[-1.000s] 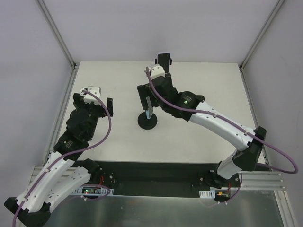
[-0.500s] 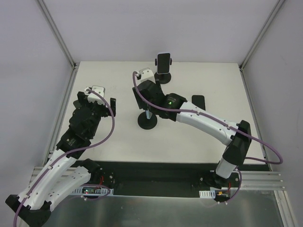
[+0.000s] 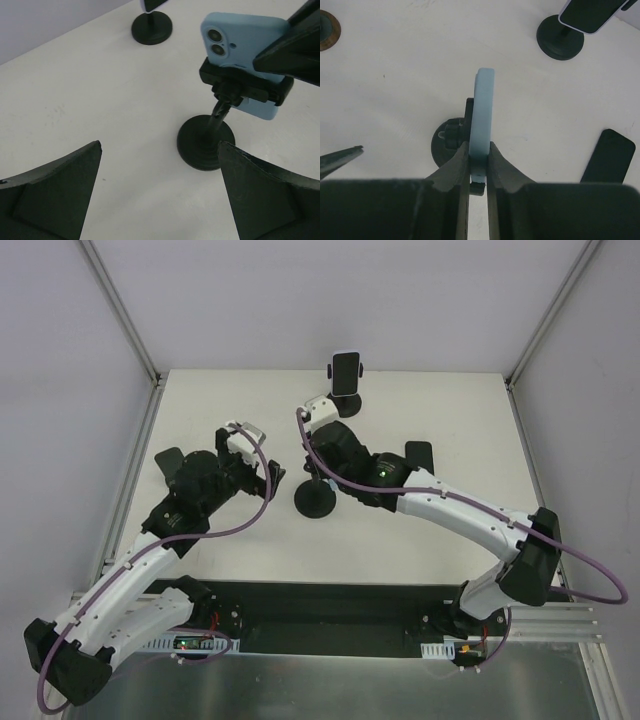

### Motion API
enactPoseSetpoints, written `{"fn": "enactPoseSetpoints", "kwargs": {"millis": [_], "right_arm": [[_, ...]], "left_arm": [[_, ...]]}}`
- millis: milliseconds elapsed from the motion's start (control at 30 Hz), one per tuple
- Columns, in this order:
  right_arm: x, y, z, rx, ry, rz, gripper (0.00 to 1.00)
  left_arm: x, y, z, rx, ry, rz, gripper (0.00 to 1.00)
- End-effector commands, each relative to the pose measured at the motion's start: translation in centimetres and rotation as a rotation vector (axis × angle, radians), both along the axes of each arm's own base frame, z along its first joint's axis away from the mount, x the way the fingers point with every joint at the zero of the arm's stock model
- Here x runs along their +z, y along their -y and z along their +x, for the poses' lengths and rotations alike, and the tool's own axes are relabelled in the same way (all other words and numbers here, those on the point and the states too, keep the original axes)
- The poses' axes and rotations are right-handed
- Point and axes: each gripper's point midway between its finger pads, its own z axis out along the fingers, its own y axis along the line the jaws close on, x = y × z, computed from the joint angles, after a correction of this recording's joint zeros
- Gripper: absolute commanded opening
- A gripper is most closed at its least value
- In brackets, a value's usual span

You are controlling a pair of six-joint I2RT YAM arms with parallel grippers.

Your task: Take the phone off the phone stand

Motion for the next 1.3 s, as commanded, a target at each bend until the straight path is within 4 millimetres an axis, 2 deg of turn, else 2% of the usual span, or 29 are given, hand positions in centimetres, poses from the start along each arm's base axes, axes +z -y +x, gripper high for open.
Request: {"fn": "enactPoseSetpoints", "kwargs": {"millis": [0,167,200,233,300,333,400,433,567,633,767,933,1100,1267], "right_arm": [[4.8,-0.9,-1.0,0.108,0.098,0.138,0.01],[4.7,-1.3,-2.0,0.204,0.127,0.164,0.01],[5.3,-1.5,-2.3,0.223,0.141,0.193,0.01],[4.6,-1.4,-2.5,0.228,0.134,0.189,0.01],[5.2,-1.5,-2.8,0.251,0.149,0.23,0.01],[4.5,-1.4,-2.8,0.254,0.143,0.227,0.01],[5.1,-1.6,-3.0,0.27,0.162,0.265,0.01],[4.7,-1.5,-3.1,0.273,0.159,0.267,0.01],[4.9,-1.4,-3.2,0.281,0.165,0.31,0.01],[4.8,-1.4,-3.3,0.283,0.16,0.317,0.01],[4.7,-1.1,-3.4,0.282,0.161,0.333,0.01],[4.6,-1.0,-3.6,0.28,0.148,0.366,0.01],[4.5,-0.9,-3.7,0.278,0.138,0.386,0.01],[4.2,-1.1,-3.9,0.285,0.121,0.399,0.01]], "left_arm": [[0.0,3.9,-1.3,-0.211,-0.024,-0.082,0.99],[-0.6,5.9,-2.0,-0.325,-0.038,-0.119,0.99],[-1.1,6.0,-1.9,-0.327,-0.056,-0.125,0.99],[-1.3,6.2,-1.9,-0.331,-0.066,-0.13,0.99],[-2.0,6.8,-1.7,-0.344,-0.099,-0.144,0.98],[-2.2,7.0,-1.7,-0.349,-0.109,-0.148,0.98],[-3.0,7.6,-1.2,-0.344,-0.156,-0.173,0.96],[-3.4,7.7,-1.0,-0.34,-0.17,-0.178,0.96],[-5.4,8.8,-0.2,-0.339,-0.247,-0.209,0.88],[-5.7,9.2,0.1,-0.348,-0.255,-0.213,0.81],[-6.7,9.4,0.3,-0.349,-0.276,-0.206,0.73],[-6.7,9.5,0.7,-0.347,-0.222,-0.223,0.65],[-7.4,9.6,0.7,-0.356,-0.222,-0.222,0.6],[-6.9,9.9,0.5,-0.371,-0.2,-0.247,0.54]]}}
